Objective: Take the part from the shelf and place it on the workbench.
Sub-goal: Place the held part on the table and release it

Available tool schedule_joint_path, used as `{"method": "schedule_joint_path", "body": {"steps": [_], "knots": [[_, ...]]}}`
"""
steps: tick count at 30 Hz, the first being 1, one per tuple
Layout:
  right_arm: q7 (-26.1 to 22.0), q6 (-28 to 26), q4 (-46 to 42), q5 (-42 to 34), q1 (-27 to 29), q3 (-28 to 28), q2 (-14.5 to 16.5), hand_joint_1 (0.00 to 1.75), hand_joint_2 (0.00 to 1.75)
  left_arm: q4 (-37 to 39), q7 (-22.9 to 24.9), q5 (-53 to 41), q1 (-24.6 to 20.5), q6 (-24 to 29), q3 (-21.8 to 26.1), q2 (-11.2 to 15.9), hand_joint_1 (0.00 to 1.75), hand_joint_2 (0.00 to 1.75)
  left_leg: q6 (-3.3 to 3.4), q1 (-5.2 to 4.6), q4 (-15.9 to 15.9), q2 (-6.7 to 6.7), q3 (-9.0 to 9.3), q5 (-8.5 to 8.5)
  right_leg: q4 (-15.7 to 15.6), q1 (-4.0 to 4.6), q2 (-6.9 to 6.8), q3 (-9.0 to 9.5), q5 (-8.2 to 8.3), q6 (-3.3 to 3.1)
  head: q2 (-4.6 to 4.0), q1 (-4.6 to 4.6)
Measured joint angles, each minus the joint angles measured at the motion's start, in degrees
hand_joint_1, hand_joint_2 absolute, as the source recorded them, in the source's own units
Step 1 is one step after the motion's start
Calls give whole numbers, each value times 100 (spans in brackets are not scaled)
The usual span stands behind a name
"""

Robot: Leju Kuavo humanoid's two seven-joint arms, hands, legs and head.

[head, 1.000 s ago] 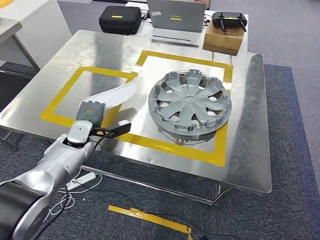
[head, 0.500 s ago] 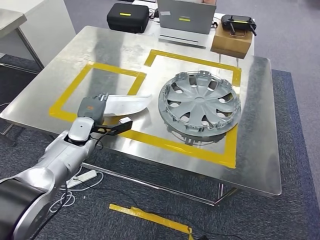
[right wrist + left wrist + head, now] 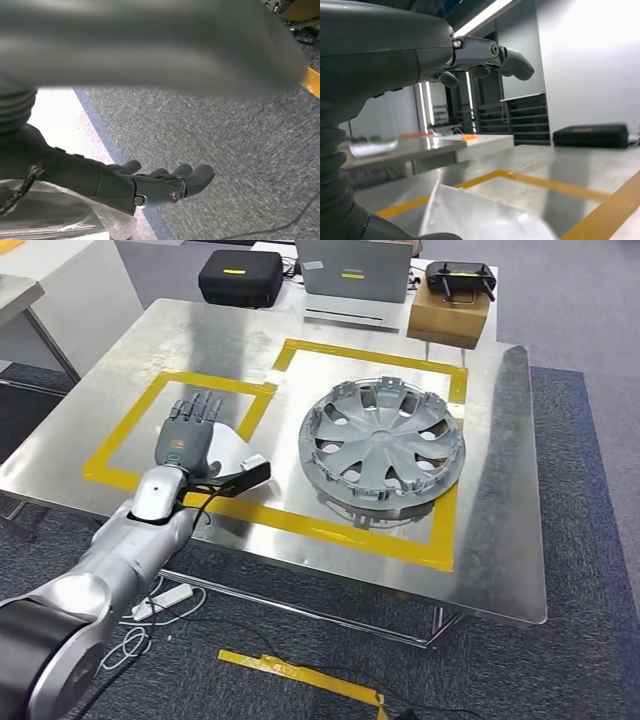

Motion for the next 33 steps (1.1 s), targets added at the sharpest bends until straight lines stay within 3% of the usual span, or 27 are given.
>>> {"method": "schedule_joint_path", "body": {"steps": [2,3,4,6,7,9,12,14,16,17,18,19,22,24,26,28,29,31,33], "knots": [[0,-16,0,-18,6,-5,0,0,0,-147,-515,673,57,179,231,-95,0,0,-26,12,643,1,-300,-225,8,0,-1,7,-9,-14,0,-4],[0,-28,0,-31,14,-12,0,0,0,-276,-833,1139,114,209,368,-153,0,0,-24,15,717,1,-342,-186,14,0,4,11,-17,-16,0,-6],[-1,-44,0,-43,26,-20,0,0,0,-435,-1141,1629,178,205,512,-221,0,0,-17,19,638,1,-314,-71,22,0,11,16,-25,-13,0,-6],[-9,-86,1,-69,55,-37,0,0,0,-826,-1554,2484,278,86,797,-356,0,0,26,17,-43,-1,-12,331,42,3,21,30,-54,13,0,-4],[-15,-113,1,-85,66,-47,0,0,0,-1018,-1676,2839,316,-23,896,-425,0,0,47,9,-370,-2,136,455,57,13,24,28,-70,33,0,-4],[-23,-180,2,-119,87,-72,0,0,0,-1484,-1919,3772,492,-375,1034,-558,0,0,97,-14,-725,-6,292,507,66,25,27,8,-82,86,0,2],[-16,-294,2,-165,133,-110,0,0,0,-2493,-2182,5671,982,-829,1124,-767,0,0,187,-14,-794,-3,308,492,95,15,24,-32,-132,176,0,7],[10,-363,2,-205,160,-155,0,0,0,-3169,-2148,6570,1303,-803,1111,-885,0,0,255,7,-817,4,318,501,468,11,15,-215,-379,224,0,23],[34,-413,2,-238,184,-207,0,0,0,-3745,-2049,7051,1622,-686,1052,-971,0,0,293,0,-817,7,319,494,1252,9,7,-580,-739,248,0,37],[42,-425,2,-246,197,-226,0,0,0,-3974,-2009,7162,1771,-645,1013,-996,0,0,298,-5,-817,6,319,490,1590,8,6,-746,-843,253,0,37],[47,-432,2,-250,209,-240,0,0,0,-4165,-1985,7235,1893,-617,978,-1015,0,0,302,-9,-817,3,322,488,1736,9,6,-826,-841,253,0,38],[51,-439,2,-256,216,-252,0,0,0,-4329,-1973,7326,1993,-605,950,-1030,0,0,302,-11,-816,-4,327,487,1646,10,5,-794,-727,246,0,38],[41,-489,2,-303,209,-309,0,0,0,-4868,-2109,7860,2312,-660,826,-1049,0,0,275,-24,-812,-18,356,470,500,16,5,-214,-199,190,0,39],[2,-516,3,-325,210,-349,6,0,0,-5402,-2524,8135,2728,-663,681,-1034,0,0,228,-44,-810,-12,366,460,83,28,18,35,-123,159,0,35],[-43,-519,4,-328,234,-372,13,0,0,-6008,-3104,7965,3246,-505,509,-988,0,0,171,-48,-819,-2,382,458,49,31,36,73,-129,126,0,34],[-89,-511,4,-336,259,-388,15,0,0,-6538,-3529,7512,3689,-370,316,-847,0,0,104,-39,-712,1,359,349,18,11,30,99,-110,71,0,25],[-111,-507,4,-343,263,-399,16,0,0,-6756,-3647,7351,3878,-387,230,-749,0,0,68,-32,-518,0,285,211,1,-3,20,114,-104,41,0,17],[-141,-499,4,-360,265,-426,18,0,0,-7106,-3777,7289,4241,-554,107,-550,0,0,14,-15,161,1,1,-162,-1,-6,6,125,-115,5,0,1],[-146,-499,4,-403,269,-469,20,0,0,-7351,-3784,7540,4583,-849,60,-427,0,0,-11,-4,683,1,-213,-347,2,-5,2,129,-121,-6,0,2]]}}
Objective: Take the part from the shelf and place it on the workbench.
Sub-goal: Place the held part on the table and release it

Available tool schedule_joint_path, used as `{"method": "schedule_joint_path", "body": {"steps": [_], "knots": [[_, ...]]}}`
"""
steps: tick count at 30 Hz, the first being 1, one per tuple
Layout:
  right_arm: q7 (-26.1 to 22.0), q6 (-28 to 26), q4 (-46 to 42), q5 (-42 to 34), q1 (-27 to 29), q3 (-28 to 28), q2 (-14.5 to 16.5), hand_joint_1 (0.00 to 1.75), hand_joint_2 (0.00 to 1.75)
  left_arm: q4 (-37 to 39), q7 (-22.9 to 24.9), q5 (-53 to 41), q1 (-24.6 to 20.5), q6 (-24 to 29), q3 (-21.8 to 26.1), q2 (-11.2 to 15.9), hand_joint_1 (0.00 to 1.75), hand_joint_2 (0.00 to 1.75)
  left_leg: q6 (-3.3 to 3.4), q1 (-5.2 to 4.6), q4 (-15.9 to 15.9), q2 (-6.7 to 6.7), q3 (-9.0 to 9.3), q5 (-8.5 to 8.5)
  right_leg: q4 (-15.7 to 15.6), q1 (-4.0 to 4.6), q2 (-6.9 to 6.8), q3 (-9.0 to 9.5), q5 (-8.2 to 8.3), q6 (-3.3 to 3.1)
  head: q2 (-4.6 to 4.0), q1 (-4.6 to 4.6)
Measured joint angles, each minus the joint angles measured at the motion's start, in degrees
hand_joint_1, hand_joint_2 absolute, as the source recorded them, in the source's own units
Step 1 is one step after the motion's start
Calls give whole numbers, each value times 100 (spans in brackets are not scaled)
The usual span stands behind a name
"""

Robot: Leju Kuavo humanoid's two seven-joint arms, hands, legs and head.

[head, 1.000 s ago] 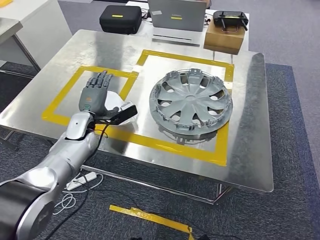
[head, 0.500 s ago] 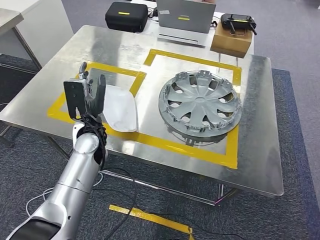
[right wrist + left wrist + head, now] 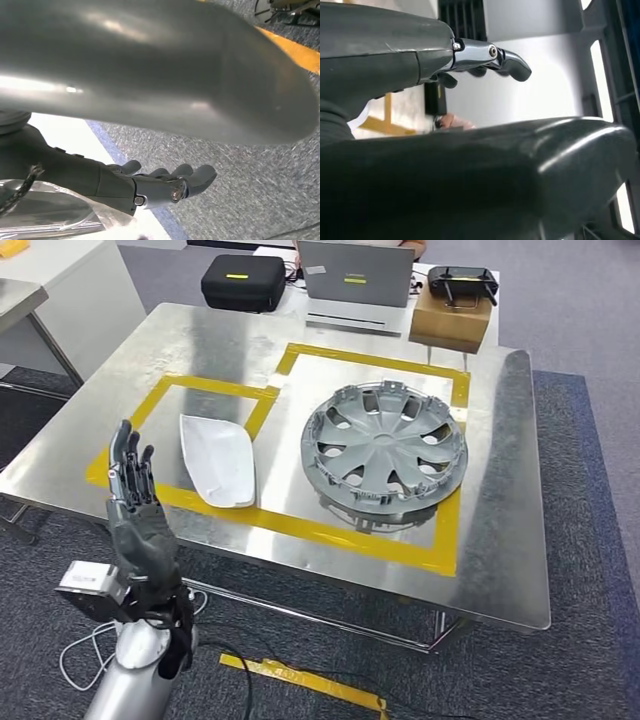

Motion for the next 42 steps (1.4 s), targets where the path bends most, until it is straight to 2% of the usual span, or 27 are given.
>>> {"method": "schedule_joint_path", "body": {"steps": [1,2,3,5,6,9,10,12,14,15,16,17,19,20,21,24,25,27,29,30,31,32,33,35,36,38,42], "knots": [[1,-2,0,-24,4,-25,0,0,0,-102,23,206,158,-205,-7,32,0,0,2,2,-21,0,28,64,2,0,1,3,-1,0,0,-1],[2,-4,0,-43,7,-49,0,0,0,-190,50,399,298,-419,-7,52,0,0,12,3,-255,0,159,218,3,0,3,9,-3,2,0,-1],[2,-5,0,-54,9,-69,2,0,0,-276,73,555,419,-608,-6,66,0,0,31,3,-634,0,364,410,5,1,4,16,-5,7,0,-1],[-1,-3,0,-56,9,-93,6,0,0,-410,62,814,587,-989,-7,81,0,0,80,-10,-1319,0,723,629,22,25,4,15,-18,37,0,4],[-5,3,0,-53,8,-106,8,0,0,-472,32,992,669,-1239,-1,85,0,0,104,-18,-1490,0,808,654,27,34,2,12,-22,61,0,7],[-37,39,0,-36,11,-141,9,0,0,-645,-105,1397,978,-2078,36,72,0,0,192,-28,-1565,1,826,659,31,25,0,0,-39,154,0,8],[-47,49,0,-32,12,-152,9,0,0,-692,-139,1426,1060,-2256,45,60,0,0,227,-19,-1580,4,828,673,97,20,-1,-37,-101,186,0,15],[-56,58,0,-29,10,-172,9,0,0,-757,-174,1443,1168,-2431,61,38,0,0,280,4,-1601,10,827,694,582,12,-5,-270,-408,237,0,39],[-57,62,0,-28,13,-185,9,0,0,-780,-184,1445,1248,-2465,76,29,0,0,295,3,-1599,13,819,694,1385,8,-7,-635,-774,270,0,57],[-57,64,0,-29,18,-188,9,0,0,-783,-185,1446,1279,-2471,83,28,0,0,297,2,-1599,13,818,694,1658,7,-8,-760,-848,280,0,57],[-57,65,0,-29,22,-190,9,0,0,-785,-185,1446,1303,-2472,89,28,0,0,296,2,-1597,11,820,694,1715,7,-8,-785,-803,283,0,60],[-57,66,-1,-29,25,-191,9,0,0,-787,-186,1446,1317,-2474,95,27,0,0,294,4,-1596,7,826,692,1530,6,-9,-691,-652,280,0,59],[-63,69,-1,-11,16,-192,9,0,0,-801,-242,1411,1328,-2548,106,26,0,0,271,-1,-1586,1,840,680,723,6,-14,-284,-270,262,0,60],[-75,75,-1,8,7,-192,9,0,0,-814,-308,1355,1328,-2639,108,28,0,0,247,-12,-1574,-1,838,670,365,9,-11,-94,-160,239,0,57],[-90,85,0,35,1,-192,9,0,0,-829,-395,1255,1329,-2762,103,32,0,0,218,-24,-1565,-2,832,667,136,14,-7,28,-111,213,0,53],[-123,117,-1,96,2,-193,7,0,0,-849,-607,831,1349,-3063,63,49,0,0,131,-25,-1552,0,822,665,23,25,3,96,-104,115,0,52],[-130,130,-2,106,2,-193,7,0,0,-849,-639,716,1358,-3119,50,55,0,0,101,-17,-1501,1,806,616,15,19,1,100,-94,80,0,47],[-146,158,-2,126,-6,-193,7,0,0,-846,-666,552,1370,-3215,31,66,0,0,42,-4,-1094,1,641,343,-2,4,-9,108,-78,18,0,25],[-157,173,-2,144,-9,-192,6,0,0,-835,-678,454,1386,-3289,22,84,0,0,10,3,-349,2,317,-24,0,12,-18,106,-83,-7,0,12],[-157,175,-2,150,-6,-193,5,0,0,-826,-676,431,1398,-3315,21,96,0,44,6,5,-62,2,192,-116,1,17,-21,106,-85,-10,0,14],[-156,177,-2,153,-3,-193,4,0,0,-813,-664,421,1409,-3333,21,108,0,87,11,5,43,2,148,-98,2,23,-21,108,-86,-11,0,13],[-154,178,-2,154,-2,-194,3,0,0,-800,-647,418,1416,-3349,21,118,0,131,27,4,-82,2,212,33,4,28,-17,115,-87,-12,0,13],[-152,180,-2,155,-2,-193,3,0,0,-786,-627,416,1420,-3365,21,127,0,175,54,1,-400,1,367,242,7,34,-12,126,-88,-11,0,12],[-150,190,-1,160,-3,-192,3,0,0,-760,-591,423,1419,-3405,20,140,0,175,124,-17,-1142,1,720,581,19,53,-5,134,-88,1,0,15],[-150,194,-1,163,-4,-192,4,0,0,-749,-574,427,1419,-3422,20,146,0,175,154,-28,-1377,1,822,650,28,62,-6,121,-82,16,0,15],[-149,199,0,166,-6,-192,4,0,0,-735,-552,432,1418,-3442,20,155,0,175,179,-42,-1507,1,860,653,45,75,-9,87,-73,43,0,16],[-149,199,0,166,-7,-192,4,0,0,-733,-548,432,1418,-3443,20,157,0,175,183,-43,-1513,1,855,648,45,73,-13,77,-67,51,0,15]]}}
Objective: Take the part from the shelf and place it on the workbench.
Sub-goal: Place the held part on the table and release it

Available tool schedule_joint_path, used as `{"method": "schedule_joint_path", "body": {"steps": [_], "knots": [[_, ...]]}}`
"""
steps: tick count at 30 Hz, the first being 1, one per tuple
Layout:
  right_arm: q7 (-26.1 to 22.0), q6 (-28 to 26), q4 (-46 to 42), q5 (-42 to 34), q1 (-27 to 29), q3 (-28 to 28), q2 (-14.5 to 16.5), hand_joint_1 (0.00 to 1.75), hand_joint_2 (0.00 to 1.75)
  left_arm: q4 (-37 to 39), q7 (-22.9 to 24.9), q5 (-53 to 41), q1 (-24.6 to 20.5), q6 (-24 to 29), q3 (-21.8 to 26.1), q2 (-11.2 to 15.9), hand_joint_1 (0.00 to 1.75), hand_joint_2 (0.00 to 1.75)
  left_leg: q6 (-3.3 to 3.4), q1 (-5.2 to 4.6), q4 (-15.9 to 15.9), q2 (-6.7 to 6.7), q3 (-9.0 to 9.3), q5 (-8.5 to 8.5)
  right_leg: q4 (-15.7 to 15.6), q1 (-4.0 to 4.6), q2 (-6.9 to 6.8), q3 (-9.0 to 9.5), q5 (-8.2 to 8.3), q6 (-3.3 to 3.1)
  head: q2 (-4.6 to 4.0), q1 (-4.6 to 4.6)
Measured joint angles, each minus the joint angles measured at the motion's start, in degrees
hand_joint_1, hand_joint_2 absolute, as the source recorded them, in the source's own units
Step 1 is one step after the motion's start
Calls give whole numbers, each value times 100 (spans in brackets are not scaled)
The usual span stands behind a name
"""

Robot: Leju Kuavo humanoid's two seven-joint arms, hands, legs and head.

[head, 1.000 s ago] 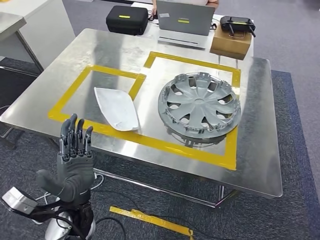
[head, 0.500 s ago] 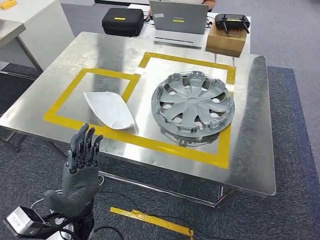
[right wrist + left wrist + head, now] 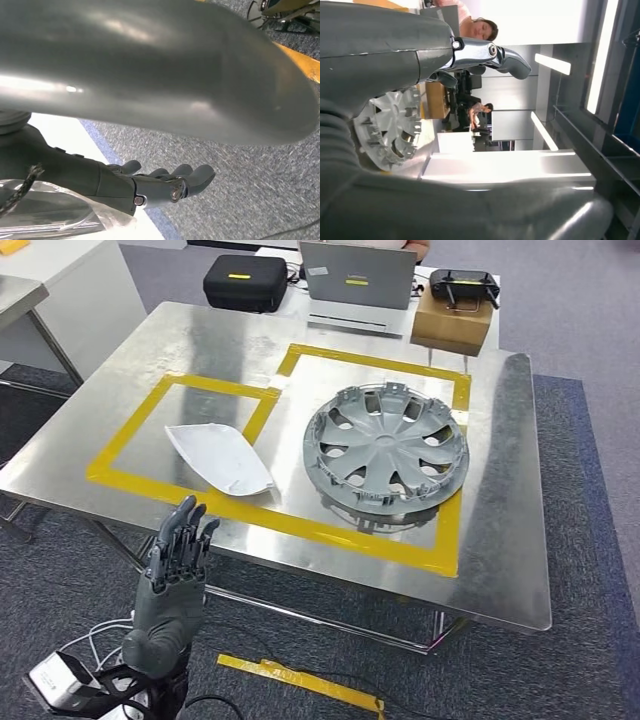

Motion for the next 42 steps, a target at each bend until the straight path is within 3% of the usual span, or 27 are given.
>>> {"method": "schedule_joint_path", "body": {"steps": [4,6,7,9,10,11,12,13,16,17,19,21,22,23,24,25,27,29,31,32,34,36,37,38,39,41,42], "knots": [[4,0,0,3,-2,0,0,0,0,9,12,-1,4,-5,0,3,0,175,3,-5,0,-4,-11,2,-7,-5,-6,-4,10,15,0,5],[5,0,0,5,-2,0,-1,0,0,23,18,-8,3,-13,-3,10,0,175,32,7,-28,3,-20,32,14,-9,-7,-29,-34,54,0,8],[3,-1,0,9,-1,0,-3,0,0,40,22,-17,1,-19,-14,17,0,175,70,19,-53,16,-59,81,383,-19,-6,-176,-287,99,0,16],[-2,-2,0,15,-1,0,-9,0,0,84,29,-31,-6,-28,-40,29,0,175,113,52,-102,44,-205,238,777,-50,-2,-181,-571,186,0,37],[-4,-3,0,16,-5,0,-11,0,0,99,32,-35,-6,-28,-51,33,0,175,100,53,-96,46,-283,304,724,-72,-4,-26,-607,211,0,46],[-4,-3,0,17,-16,0,-14,0,0,107,33,-35,-6,-28,-55,34,0,175,66,49,-91,43,-332,355,296,-75,-2,289,-450,209,0,46],[-5,-4,0,17,-26,0,-15,0,0,107,34,-35,-7,-29,-57,34,0,175,33,44,-88,41,-345,387,-12,-71,10,482,-357,192,0,38],[-7,-4,0,17,-35,0,-15,0,0,107,36,-36,-10,-29,-60,34,0,175,-3,39,-80,40,-354,421,-181,-63,25,568,-328,173,0,31],[-9,-5,0,17,-32,-1,-19,0,0,109,41,-38,-13,-31,-69,36,0,175,-106,47,-75,33,-374,489,-198,-52,39,462,-266,71,0,15],[-9,-6,0,17,-32,-2,-21,0,0,109,41,-38,-10,-31,-71,38,0,175,-137,53,-15,30,-405,394,-197,-56,24,424,-226,16,0,9],[-9,-7,0,18,-36,-2,-22,0,0,110,41,-37,-9,-30,-72,45,0,175,-190,67,436,26,-546,-85,-202,-62,-9,324,-125,-75,0,-3],[-9,-7,0,18,-35,-2,-22,0,0,116,41,-37,-7,-28,-72,54,0,175,-219,68,1184,27,-714,-613,-193,-44,-26,218,-23,-104,0,-12],[-8,-6,0,18,-32,-2,-22,0,0,121,41,-37,-4,-26,-72,59,0,175,-220,68,1449,27,-728,-709,-183,-31,-34,157,31,-108,0,-12],[-7,-5,0,17,-28,-2,-22,0,0,126,41,-37,-1,-21,-72,64,0,175,-209,67,1543,27,-665,-686,-168,-17,-39,92,83,-109,0,-11],[-5,-5,0,18,-27,-2,-22,0,0,129,41,-37,1,-14,-72,68,0,175,-182,62,1406,26,-496,-562,-148,-3,-41,14,129,-107,0,-10],[-2,-4,0,19,-28,-2,-22,0,0,131,40,-37,2,-9,-71,71,0,175,-140,51,1079,25,-238,-409,-129,10,-39,-54,169,-104,0,-12],[4,0,0,20,-28,-2,-17,0,0,129,39,-37,0,-3,-70,72,0,175,-35,16,224,23,336,-270,-95,35,-31,-149,238,-78,0,-7],[6,3,0,20,-29,-2,-13,0,0,129,34,-34,4,-2,-66,72,0,175,31,-22,-230,20,590,-290,-83,34,-32,-197,314,-17,0,-4],[2,8,0,31,-29,-2,-14,0,0,128,14,-4,7,-2,-58,65,0,175,75,-33,-301,29,561,-222,-77,8,-31,-227,369,60,0,-8],[-2,13,0,39,-26,-2,-15,0,0,128,2,20,1,-5,-55,54,0,175,107,-27,-325,40,523,-162,-33,-1,-25,-269,305,94,0,-11],[-8,22,0,54,-22,-2,-18,0,0,126,-13,55,-12,-20,-51,25,0,175,171,-3,-367,65,404,-30,331,-16,-10,-432,-108,149,0,0],[-14,26,0,64,-22,-2,-19,0,0,125,-9,62,-19,-36,-51,11,0,175,194,-10,-356,75,239,89,1033,-34,-10,-633,-635,193,0,13],[-18,26,0,68,-22,-2,-20,0,0,125,-4,60,-19,-39,-52,10,0,175,186,-13,-350,79,146,155,1346,-42,-10,-681,-746,208,0,14],[-22,27,0,71,-20,-2,-20,0,0,125,3,57,-20,-41,-53,11,0,175,176,-14,-340,83,54,220,1512,-48,-11,-658,-708,221,0,14],[-25,27,0,72,-19,-2,-20,0,0,125,9,54,-20,-41,-54,11,0,175,161,-12,-327,86,-36,280,1506,-53,-11,-552,-566,229,0,16],[-27,28,0,77,-24,-2,-20,0,0,125,15,50,-21,-42,-55,10,0,175,120,-7,-281,85,-190,382,895,-65,-12,-32,-237,235,0,16],[-28,27,0,82,-33,-2,-20,0,0,125,16,50,-23,-43,-55,9,0,175,95,-14,-243,82,-251,424,432,-64,-9,306,-213,228,0,18]]}}
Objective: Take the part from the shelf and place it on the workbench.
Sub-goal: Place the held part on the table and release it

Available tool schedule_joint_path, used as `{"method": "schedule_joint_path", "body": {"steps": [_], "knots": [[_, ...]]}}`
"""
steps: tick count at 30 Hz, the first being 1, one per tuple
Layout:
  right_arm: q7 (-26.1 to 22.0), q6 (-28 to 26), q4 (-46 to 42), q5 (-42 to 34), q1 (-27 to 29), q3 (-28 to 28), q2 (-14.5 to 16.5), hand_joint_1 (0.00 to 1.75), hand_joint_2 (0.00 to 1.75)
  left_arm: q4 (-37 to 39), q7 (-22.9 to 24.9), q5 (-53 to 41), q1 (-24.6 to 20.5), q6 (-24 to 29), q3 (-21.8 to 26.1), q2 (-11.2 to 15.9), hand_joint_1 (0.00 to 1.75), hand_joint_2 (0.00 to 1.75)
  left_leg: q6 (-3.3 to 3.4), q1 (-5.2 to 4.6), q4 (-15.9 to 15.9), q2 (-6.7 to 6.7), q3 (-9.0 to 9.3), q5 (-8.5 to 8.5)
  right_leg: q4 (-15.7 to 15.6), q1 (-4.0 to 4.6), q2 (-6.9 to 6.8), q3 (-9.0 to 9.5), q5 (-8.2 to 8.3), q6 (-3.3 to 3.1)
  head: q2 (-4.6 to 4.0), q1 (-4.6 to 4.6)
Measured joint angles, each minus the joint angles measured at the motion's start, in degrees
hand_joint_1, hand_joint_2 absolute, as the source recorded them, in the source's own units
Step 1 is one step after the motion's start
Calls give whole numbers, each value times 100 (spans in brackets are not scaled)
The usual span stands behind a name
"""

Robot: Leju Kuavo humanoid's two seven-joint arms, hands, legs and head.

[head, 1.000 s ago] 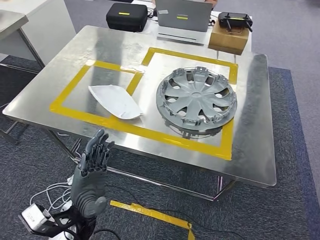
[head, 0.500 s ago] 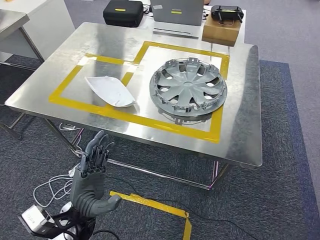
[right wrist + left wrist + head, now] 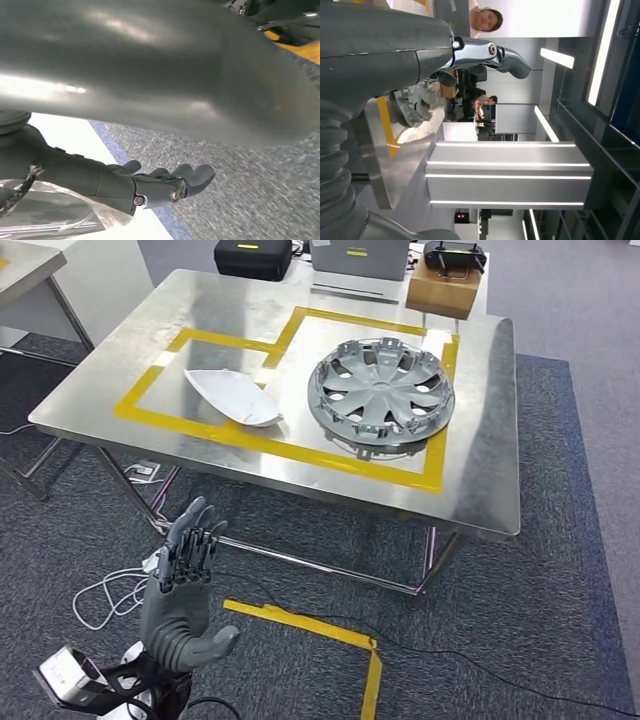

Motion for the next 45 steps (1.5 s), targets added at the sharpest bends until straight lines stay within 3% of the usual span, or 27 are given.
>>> {"method": "schedule_joint_path", "body": {"steps": [1,2,3,5,6,8,9,10,11,12,13,15,16,18,21,23,25,27,28,30,32,35,37,41,42,43,45], "knots": [[-1,2,0,4,-12,1,0,0,0,0,1,-1,-1,-1,-1,-2,0,175,-29,-8,35,-2,-47,44,-400,3,5,271,-39,-23,0,-2],[-3,3,0,7,-18,1,0,0,0,0,1,-2,-3,-1,-2,-5,0,175,-56,-14,61,-3,-72,84,-644,10,9,412,-113,-51,0,-3],[-4,4,0,8,-20,2,0,0,0,0,2,-3,-4,-2,-4,-9,0,175,-87,-15,74,-3,-93,127,-767,26,13,465,-167,-87,0,-3],[-2,7,2,8,-12,1,0,0,0,0,2,-6,-3,-3,-8,-13,0,175,-157,4,102,-12,-130,132,-754,28,-3,361,-117,-186,0,-1],[0,10,3,7,-14,1,0,0,0,0,2,-7,-1,-3,-8,-13,0,175,-195,15,199,-21,-172,-8,-746,27,-15,306,-66,-246,0,-8],[2,15,4,6,-19,0,0,0,0,0,2,-7,0,1,-7,-9,0,175,-254,31,694,-39,-299,-572,-744,24,-39,167,55,-330,0,-30],[2,18,4,5,-18,0,0,0,0,1,4,-6,0,7,-7,-8,0,131,-270,35,1068,-41,-363,-871,-734,31,-43,97,116,-347,0,-41],[2,20,4,4,-15,0,0,0,0,1,5,-4,1,17,-7,-5,0,87,-278,37,1420,-41,-404,-1049,-720,41,-47,25,173,-352,0,-42],[2,25,4,3,-12,0,0,0,0,2,7,-3,4,32,-5,-1,0,44,-274,38,1665,-41,-397,-1082,-701,53,-51,-53,226,-354,0,-40],[2,30,4,3,-11,0,0,0,0,2,8,-2,6,51,-4,3,0,0,-260,36,1752,-41,-331,-983,-681,66,-52,-128,273,-355,0,-41],[3,36,4,3,-11,0,1,0,0,2,8,-2,10,77,-3,7,0,0,-231,32,1613,-42,-163,-793,-660,82,-50,-205,316,-354,0,-40],[12,40,5,-7,-9,-1,10,0,0,1,5,-10,19,134,5,11,0,0,-133,6,891,-45,364,-537,-624,111,-48,-316,390,-342,0,-38],[15,36,5,-19,-9,-1,18,0,0,0,3,1,24,158,14,12,0,0,-84,-11,474,-45,631,-526,-609,120,-48,-351,426,-326,0,-36],[0,4,7,-52,-12,-2,33,0,0,-2,7,33,36,196,54,13,0,0,-15,-45,-10,-43,890,-640,-591,119,-53,-401,491,-270,0,-37],[-33,-55,7,-85,-9,-4,41,0,0,-2,33,45,81,231,139,16,0,0,33,-18,-158,-30,852,-604,-490,115,-46,-532,461,-174,0,-31],[-44,-65,7,-93,0,-10,42,0,0,-2,46,30,115,240,179,16,0,0,70,5,-184,-18,781,-518,11,95,-17,-775,109,-118,0,-3],[-98,-69,7,-117,7,-30,42,0,0,1,105,-14,149,285,221,20,0,0,87,-6,-171,-13,689,-453,772,66,-6,-1065,-295,-68,0,19],[-202,-84,7,-151,27,-61,42,0,0,27,263,-98,192,389,273,37,0,0,74,-11,-142,-7,611,-410,1053,48,-8,-1102,-358,-36,0,19],[-249,-102,7,-158,38,-75,42,0,0,83,396,-180,210,474,315,53,0,0,64,-10,-121,-6,582,-398,871,40,-9,-955,-246,-29,0,20],[-291,-149,7,-148,46,-93,42,0,0,355,764,-501,223,749,435,102,0,0,41,-12,-78,-6,550,-393,54,20,-12,-441,57,-33,0,22],[-328,-182,7,-138,37,-102,43,0,0,920,1163,-913,193,1110,611,160,0,0,-9,-37,-31,-5,517,-389,-531,14,-1,-93,179,-87,0,17],[-403,-173,8,-244,40,-149,50,0,0,2301,1460,-1315,-31,1644,976,199,0,0,-103,-47,-9,-8,473,-359,-616,27,5,-66,206,-199,0,23],[-513,-163,10,-389,33,-226,62,0,0,3579,1472,-1512,-331,2027,1321,201,0,0,-177,-28,176,-20,389,-505,-633,15,2,-88,256,-283,0,3],[-839,-178,11,-655,23,-409,70,0,0,5877,1519,-1616,-778,2262,1946,202,0,0,-288,30,1531,-39,-205,-1177,-633,16,7,-166,303,-357,0,-32],[-927,-180,11,-726,30,-469,70,0,0,6320,1624,-1644,-810,2296,2057,193,0,0,-296,42,1684,-40,-266,-1183,-628,17,10,-175,304,-358,0,-32],[-1027,-179,11,-799,35,-531,70,0,0,6727,1794,-1697,-828,2353,2148,183,0,0,-297,53,1608,-40,-223,-1074,-621,17,13,-179,304,-356,0,-32],[-1226,-166,11,-920,33,-642,70,0,0,7389,2211,-1829,-846,2489,2259,163,0,0,-278,69,905,-39,113,-658,-602,17,15,-178,297,-342,0,-32]]}}
